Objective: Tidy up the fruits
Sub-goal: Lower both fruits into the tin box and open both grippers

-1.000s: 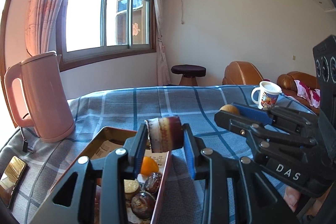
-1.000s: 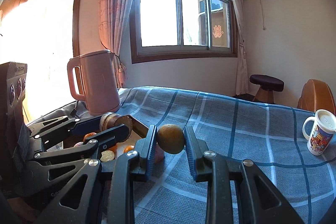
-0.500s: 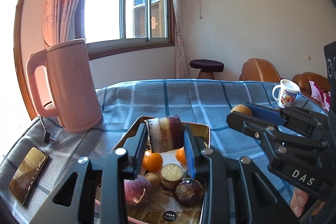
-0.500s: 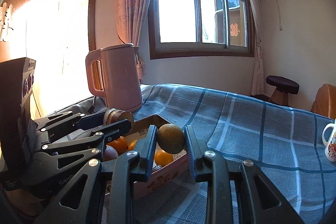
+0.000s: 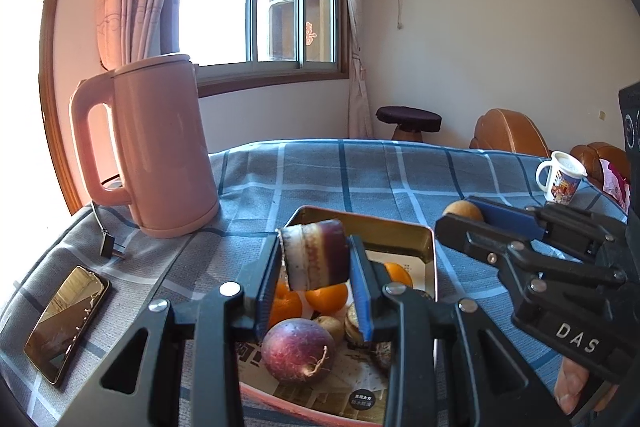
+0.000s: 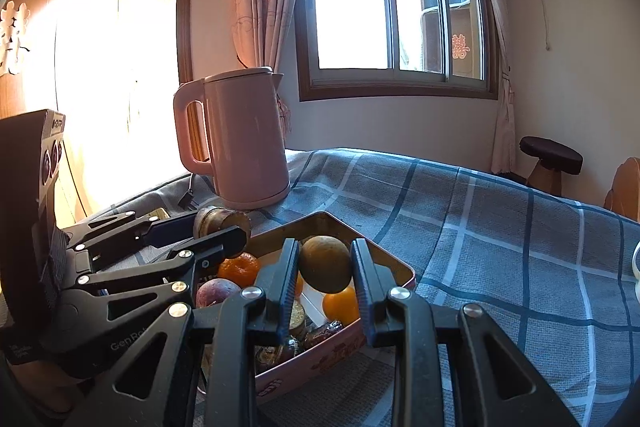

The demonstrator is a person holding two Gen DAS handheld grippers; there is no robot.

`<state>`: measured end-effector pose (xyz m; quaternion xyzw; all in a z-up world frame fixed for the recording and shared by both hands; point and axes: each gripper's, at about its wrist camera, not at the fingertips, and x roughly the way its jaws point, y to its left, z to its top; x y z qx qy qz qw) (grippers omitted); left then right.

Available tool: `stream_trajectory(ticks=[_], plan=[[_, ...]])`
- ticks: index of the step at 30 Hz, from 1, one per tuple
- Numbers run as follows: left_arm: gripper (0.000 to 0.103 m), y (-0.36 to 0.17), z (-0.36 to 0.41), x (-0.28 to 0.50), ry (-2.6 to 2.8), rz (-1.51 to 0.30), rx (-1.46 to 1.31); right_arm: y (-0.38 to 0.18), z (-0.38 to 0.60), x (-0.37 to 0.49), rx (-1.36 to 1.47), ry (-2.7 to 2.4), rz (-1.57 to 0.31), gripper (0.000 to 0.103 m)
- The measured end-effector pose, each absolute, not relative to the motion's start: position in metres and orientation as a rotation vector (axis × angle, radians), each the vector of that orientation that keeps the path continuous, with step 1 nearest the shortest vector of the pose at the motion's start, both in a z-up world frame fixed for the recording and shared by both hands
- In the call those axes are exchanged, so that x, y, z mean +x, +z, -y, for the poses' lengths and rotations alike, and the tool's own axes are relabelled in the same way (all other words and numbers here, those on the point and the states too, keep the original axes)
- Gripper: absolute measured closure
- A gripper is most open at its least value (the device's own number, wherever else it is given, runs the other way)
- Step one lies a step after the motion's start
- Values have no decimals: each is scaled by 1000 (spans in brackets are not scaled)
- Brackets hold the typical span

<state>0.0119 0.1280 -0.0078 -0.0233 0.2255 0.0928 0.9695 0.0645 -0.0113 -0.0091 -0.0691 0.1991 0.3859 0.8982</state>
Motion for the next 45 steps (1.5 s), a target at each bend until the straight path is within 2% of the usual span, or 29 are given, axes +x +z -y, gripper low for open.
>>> stream_trajectory(ticks=[45], plan=[[68,-27,-146,18,194,-547,-54,-32,-27,72,-174,834,-540,74]])
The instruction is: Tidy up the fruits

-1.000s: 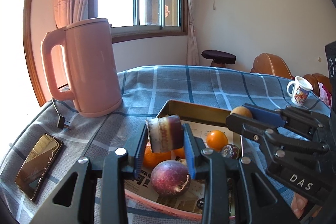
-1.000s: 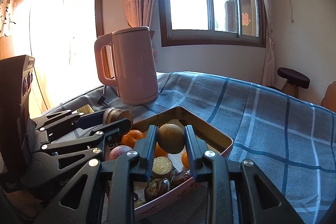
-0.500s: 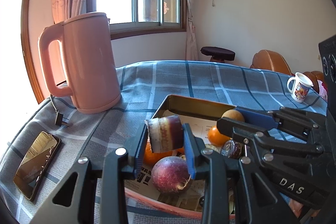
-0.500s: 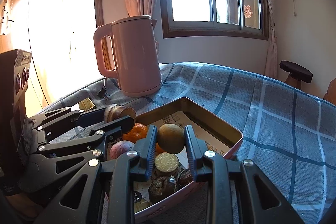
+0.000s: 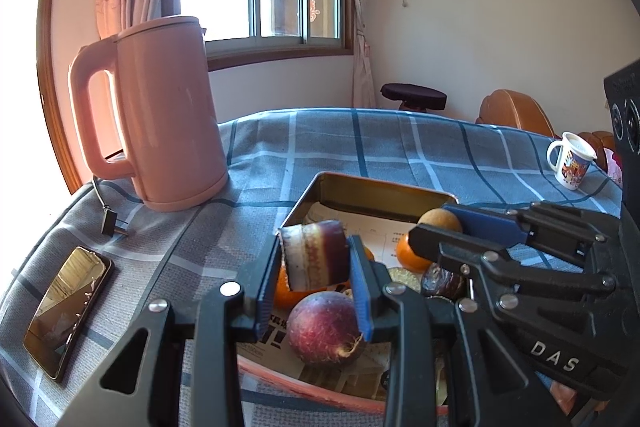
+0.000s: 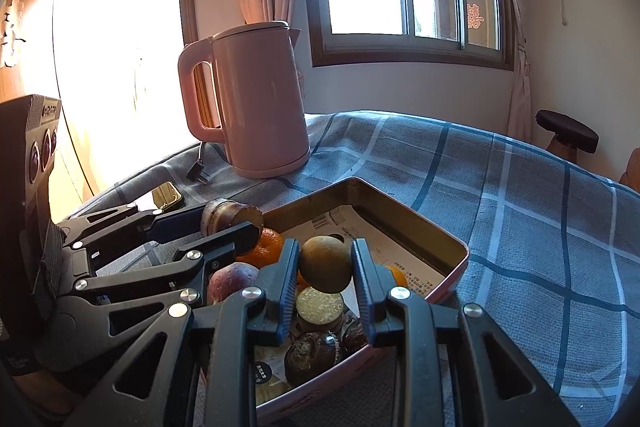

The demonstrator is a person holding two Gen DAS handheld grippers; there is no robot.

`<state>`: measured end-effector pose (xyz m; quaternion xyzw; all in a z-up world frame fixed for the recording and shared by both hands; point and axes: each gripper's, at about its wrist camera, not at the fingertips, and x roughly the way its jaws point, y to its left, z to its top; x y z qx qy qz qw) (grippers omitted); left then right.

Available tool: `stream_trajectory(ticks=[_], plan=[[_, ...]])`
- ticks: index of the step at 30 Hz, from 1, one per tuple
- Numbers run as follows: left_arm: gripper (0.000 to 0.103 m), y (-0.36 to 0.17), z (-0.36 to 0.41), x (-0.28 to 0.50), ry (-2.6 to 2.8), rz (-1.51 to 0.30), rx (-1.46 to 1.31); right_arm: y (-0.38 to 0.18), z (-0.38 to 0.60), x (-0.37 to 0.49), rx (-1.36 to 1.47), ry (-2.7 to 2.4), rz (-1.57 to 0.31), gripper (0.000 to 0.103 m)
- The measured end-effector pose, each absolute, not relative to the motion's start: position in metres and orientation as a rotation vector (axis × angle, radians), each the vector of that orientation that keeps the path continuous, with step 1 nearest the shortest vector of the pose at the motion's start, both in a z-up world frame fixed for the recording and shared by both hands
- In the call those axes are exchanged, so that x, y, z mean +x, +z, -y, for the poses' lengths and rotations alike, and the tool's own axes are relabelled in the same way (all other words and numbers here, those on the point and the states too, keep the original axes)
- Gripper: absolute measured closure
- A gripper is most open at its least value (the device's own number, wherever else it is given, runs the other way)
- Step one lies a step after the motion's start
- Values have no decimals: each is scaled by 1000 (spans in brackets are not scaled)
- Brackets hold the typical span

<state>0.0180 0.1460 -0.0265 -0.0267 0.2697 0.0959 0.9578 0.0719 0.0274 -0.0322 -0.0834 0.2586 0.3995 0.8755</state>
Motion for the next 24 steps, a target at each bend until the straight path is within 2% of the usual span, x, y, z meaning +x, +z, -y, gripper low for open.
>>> stream_trajectory(ticks=[9,14,17,19,21,23,24], plan=[[68,-33,-152,18,200,-575,-74,-40,-34,73,-177,865,-593,74],[63,-32,-154,14,201,-571,-79,-42,-35,72,-177,867,-600,72],[52,-30,-158,10,215,-563,-92,-40,-31,73,-169,855,-599,62],[35,-28,-162,6,229,-550,-105,-38,-25,73,-154,849,-590,55],[22,-24,-164,1,244,-533,-110,-34,-19,72,-138,835,-583,48],[14,-20,-163,-4,244,-509,-106,-30,-11,71,-130,808,-569,40],[9,-17,-162,-6,243,-500,-101,-28,-7,69,-125,796,-562,39]])
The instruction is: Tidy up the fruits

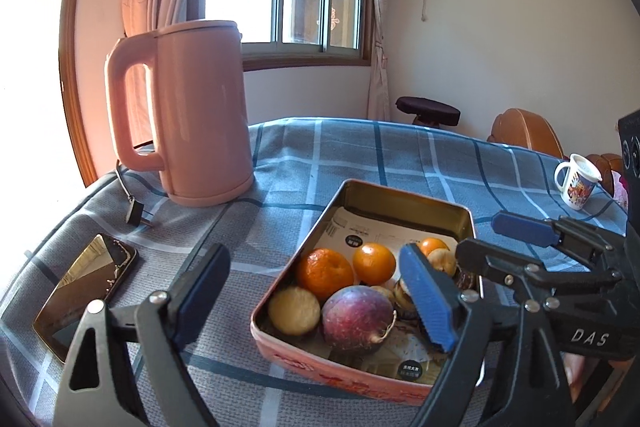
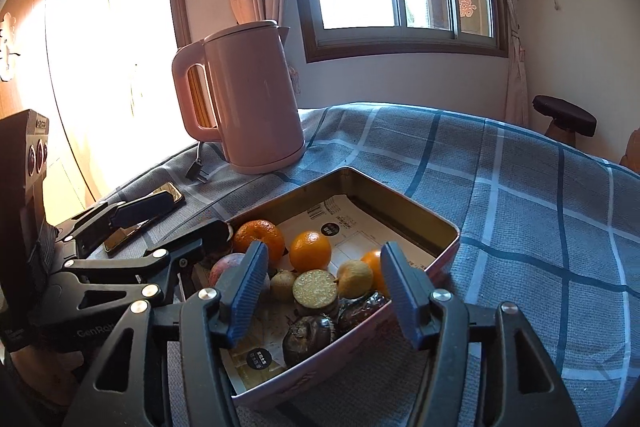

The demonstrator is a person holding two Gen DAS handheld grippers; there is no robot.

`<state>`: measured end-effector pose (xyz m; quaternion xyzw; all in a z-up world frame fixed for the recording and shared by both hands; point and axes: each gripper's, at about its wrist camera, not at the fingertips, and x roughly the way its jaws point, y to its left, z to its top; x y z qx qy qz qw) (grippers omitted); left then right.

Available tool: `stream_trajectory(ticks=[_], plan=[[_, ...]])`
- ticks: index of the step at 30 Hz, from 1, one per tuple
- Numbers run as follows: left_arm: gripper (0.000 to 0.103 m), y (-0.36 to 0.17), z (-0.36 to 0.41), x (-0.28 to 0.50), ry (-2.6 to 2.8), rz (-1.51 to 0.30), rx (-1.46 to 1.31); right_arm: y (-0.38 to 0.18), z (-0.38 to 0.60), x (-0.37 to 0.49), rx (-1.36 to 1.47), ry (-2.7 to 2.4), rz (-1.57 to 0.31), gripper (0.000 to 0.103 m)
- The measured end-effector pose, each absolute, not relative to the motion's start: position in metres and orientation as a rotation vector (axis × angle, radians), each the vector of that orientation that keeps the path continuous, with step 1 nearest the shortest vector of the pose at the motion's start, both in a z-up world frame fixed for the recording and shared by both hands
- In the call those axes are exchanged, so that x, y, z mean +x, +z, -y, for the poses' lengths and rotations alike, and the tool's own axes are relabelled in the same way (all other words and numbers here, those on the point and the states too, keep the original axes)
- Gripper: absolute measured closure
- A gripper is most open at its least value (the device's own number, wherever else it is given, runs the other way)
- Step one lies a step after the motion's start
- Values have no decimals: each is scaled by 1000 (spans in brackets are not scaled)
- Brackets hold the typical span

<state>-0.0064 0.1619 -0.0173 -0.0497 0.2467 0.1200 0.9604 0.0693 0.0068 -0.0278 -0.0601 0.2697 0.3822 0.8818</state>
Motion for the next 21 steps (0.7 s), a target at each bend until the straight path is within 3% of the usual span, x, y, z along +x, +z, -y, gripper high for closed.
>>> stream_trajectory(ticks=[3,21], plan=[[3,-11,-156,-13,238,-470,-89,-23,7,67,-106,759,-548,39],[2,6,-135,-24,208,-436,-63,-2,53,49,-60,646,-483,33]])
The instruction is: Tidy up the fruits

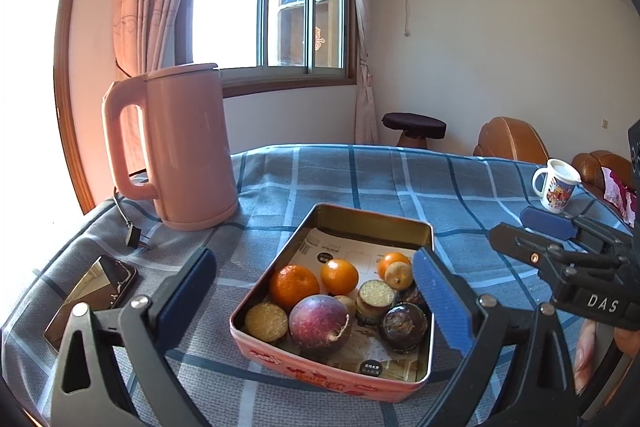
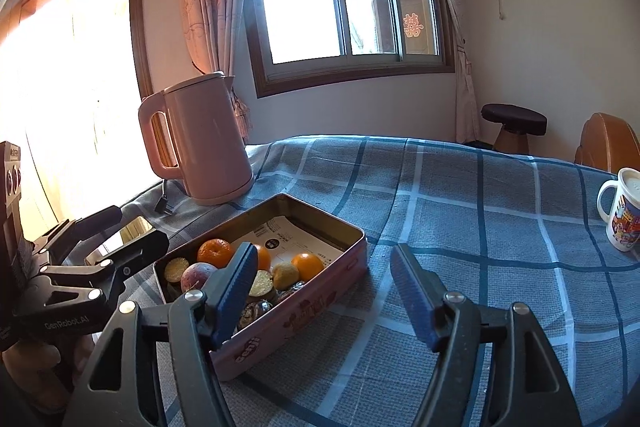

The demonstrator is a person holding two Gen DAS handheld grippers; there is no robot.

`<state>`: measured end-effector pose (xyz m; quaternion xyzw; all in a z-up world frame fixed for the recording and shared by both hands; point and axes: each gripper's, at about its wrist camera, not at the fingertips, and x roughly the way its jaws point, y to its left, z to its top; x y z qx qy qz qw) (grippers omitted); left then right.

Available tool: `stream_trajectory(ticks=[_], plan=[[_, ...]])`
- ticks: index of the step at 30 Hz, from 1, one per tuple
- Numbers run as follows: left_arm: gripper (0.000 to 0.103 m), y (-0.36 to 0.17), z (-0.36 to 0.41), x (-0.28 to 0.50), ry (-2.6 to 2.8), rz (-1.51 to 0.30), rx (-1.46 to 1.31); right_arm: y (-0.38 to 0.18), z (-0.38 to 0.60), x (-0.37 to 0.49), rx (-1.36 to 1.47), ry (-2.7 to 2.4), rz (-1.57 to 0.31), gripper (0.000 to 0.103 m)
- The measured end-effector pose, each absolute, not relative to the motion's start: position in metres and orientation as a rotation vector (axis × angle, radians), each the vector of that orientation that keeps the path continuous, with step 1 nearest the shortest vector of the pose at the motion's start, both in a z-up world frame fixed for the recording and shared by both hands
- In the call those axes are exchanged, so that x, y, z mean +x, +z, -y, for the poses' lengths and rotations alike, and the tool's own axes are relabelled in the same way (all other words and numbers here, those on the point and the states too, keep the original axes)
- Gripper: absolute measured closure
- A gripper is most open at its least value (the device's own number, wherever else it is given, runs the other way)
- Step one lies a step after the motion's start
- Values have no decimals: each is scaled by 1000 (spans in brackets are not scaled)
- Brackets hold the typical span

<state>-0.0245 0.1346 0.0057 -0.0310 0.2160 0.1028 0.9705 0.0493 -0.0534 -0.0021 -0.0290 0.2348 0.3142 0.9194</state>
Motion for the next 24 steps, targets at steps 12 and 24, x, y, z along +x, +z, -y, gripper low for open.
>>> stream_trajectory(ticks=[12,24], plan=[[2,5,-129,-25,199,-439,-60,0,58,45,-59,637,-474,33],[2,5,-127,-24,193,-440,-55,2,57,41,-71,638,-464,33]])
